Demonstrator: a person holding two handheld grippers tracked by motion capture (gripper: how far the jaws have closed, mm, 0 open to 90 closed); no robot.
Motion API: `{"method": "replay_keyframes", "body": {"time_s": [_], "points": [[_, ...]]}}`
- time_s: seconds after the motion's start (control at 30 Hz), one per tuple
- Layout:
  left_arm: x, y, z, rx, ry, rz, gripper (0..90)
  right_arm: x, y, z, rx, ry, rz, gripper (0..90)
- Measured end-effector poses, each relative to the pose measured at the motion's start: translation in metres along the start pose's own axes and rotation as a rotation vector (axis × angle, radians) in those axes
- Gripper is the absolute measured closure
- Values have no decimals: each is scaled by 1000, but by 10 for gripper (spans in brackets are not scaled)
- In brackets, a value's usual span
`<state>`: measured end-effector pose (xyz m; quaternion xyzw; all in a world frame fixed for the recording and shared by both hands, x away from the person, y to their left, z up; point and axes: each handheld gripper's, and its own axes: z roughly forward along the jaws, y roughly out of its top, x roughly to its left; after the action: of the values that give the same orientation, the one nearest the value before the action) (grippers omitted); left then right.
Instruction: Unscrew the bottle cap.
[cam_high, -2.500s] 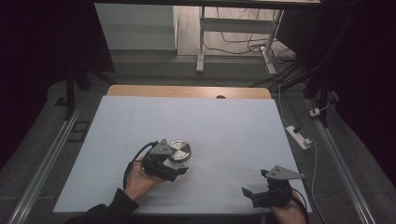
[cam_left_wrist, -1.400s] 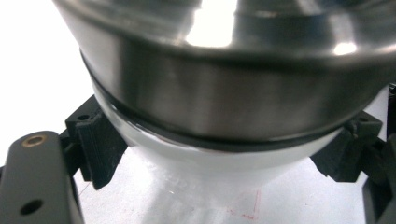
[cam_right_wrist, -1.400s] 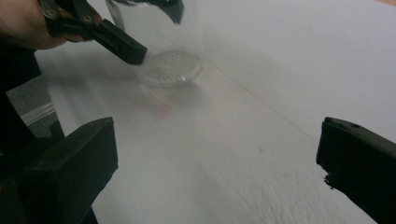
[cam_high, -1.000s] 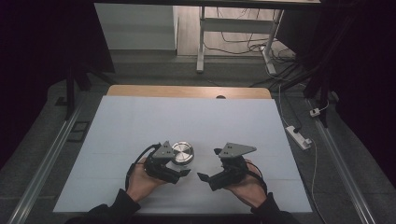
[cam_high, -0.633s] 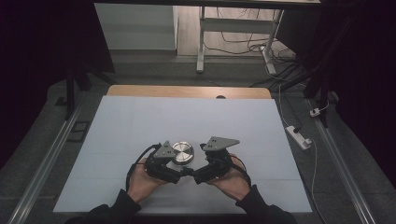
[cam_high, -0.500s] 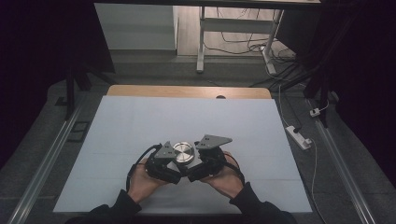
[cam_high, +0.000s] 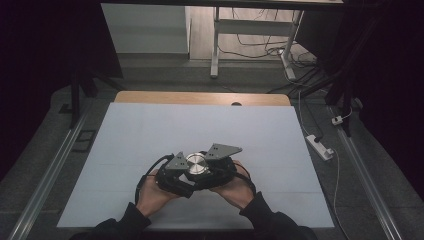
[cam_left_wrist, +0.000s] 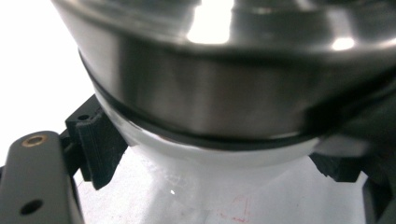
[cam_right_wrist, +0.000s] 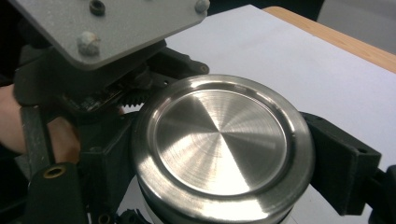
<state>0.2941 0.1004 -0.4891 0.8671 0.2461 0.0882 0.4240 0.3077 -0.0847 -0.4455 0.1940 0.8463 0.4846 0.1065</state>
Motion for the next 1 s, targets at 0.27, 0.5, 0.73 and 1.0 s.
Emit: {"method": "replay_keyframes", "body": {"time_s": [0.27,0.5,0.73,1.0], "points": [[3,0,-2,-15,-98,49,160,-14,1,-6,2,185,-82,184],[1,1,0,-9,-180,109,160,-32,-1,-7,4,401,-144,180],[4,1,-2,-8,-118,76,160,-29,1,-6,39,338,-83,6],[6,1,-5,-21,7,-18,160,-16,7,-11,45,84,26,21]]}}
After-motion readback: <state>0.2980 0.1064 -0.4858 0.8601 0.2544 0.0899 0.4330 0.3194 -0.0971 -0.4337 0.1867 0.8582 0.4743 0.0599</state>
